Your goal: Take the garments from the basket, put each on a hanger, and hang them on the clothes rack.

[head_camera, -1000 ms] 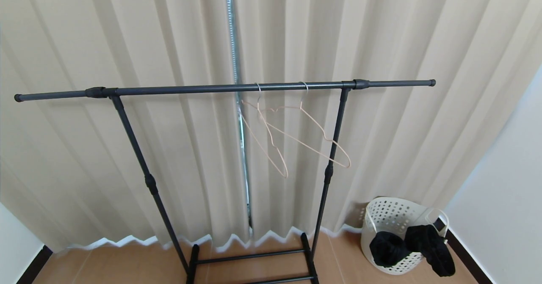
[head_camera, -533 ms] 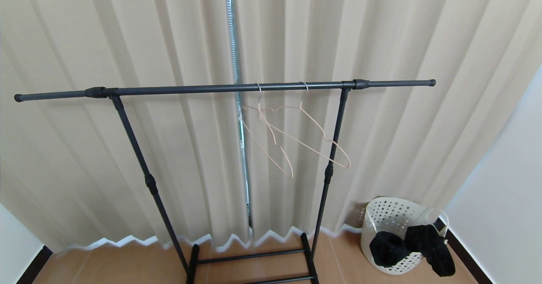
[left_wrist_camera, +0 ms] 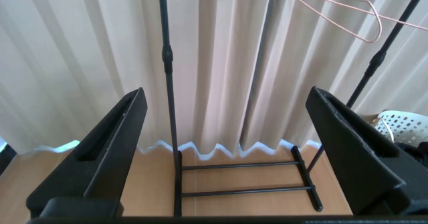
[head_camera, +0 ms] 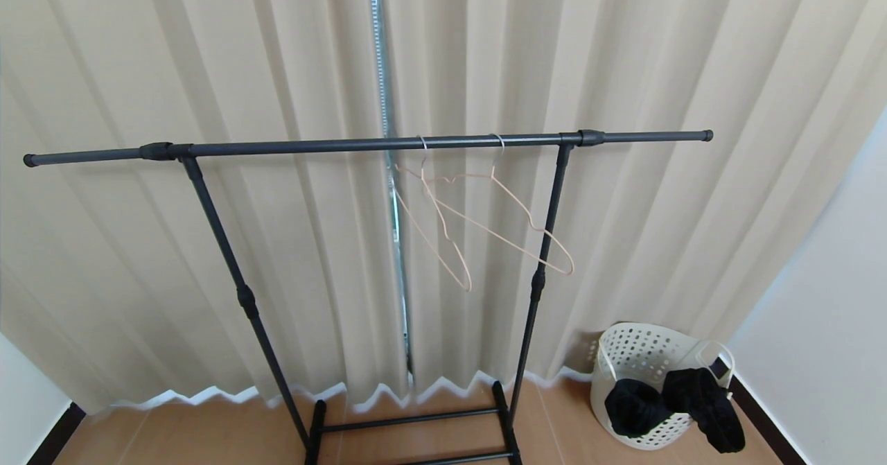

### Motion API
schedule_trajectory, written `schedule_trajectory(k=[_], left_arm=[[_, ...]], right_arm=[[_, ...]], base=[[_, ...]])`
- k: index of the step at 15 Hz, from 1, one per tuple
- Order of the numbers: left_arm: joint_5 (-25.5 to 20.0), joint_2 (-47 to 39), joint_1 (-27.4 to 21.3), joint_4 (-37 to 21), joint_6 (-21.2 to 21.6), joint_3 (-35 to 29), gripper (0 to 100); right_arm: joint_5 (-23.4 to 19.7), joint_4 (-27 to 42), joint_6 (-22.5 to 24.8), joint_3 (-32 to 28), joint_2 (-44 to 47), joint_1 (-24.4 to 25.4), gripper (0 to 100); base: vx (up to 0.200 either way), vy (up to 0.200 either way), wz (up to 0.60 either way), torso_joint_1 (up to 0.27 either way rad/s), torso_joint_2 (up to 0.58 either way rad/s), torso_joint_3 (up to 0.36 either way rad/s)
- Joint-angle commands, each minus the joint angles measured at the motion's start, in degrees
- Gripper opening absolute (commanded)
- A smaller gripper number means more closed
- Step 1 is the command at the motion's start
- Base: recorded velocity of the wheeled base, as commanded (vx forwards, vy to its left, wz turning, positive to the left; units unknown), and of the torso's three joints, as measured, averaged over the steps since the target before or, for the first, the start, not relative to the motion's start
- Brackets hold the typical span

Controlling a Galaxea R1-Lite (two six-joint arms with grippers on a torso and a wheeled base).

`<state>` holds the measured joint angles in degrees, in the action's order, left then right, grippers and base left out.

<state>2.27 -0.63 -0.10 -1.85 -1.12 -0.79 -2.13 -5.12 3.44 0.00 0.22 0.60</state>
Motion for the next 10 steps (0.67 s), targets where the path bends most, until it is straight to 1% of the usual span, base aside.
schedule_trajectory(k=[1, 10], left_arm=[[0.02, 0.02, 0.01, 0.01, -0.02, 0.00, 100], [0.02, 0.02, 0.01, 0.01, -0.02, 0.00, 100]], right_arm=[[-0.24, 0.11, 0.08, 0.00, 0.13, 0.02, 100], [-0.42, -0.15, 0.08, 0.00, 0.13, 0.02, 100]], base=[[0.000, 0.000, 0.00, 0.000, 0.00, 0.000], [0.000, 0.000, 0.00, 0.000, 0.00, 0.000]])
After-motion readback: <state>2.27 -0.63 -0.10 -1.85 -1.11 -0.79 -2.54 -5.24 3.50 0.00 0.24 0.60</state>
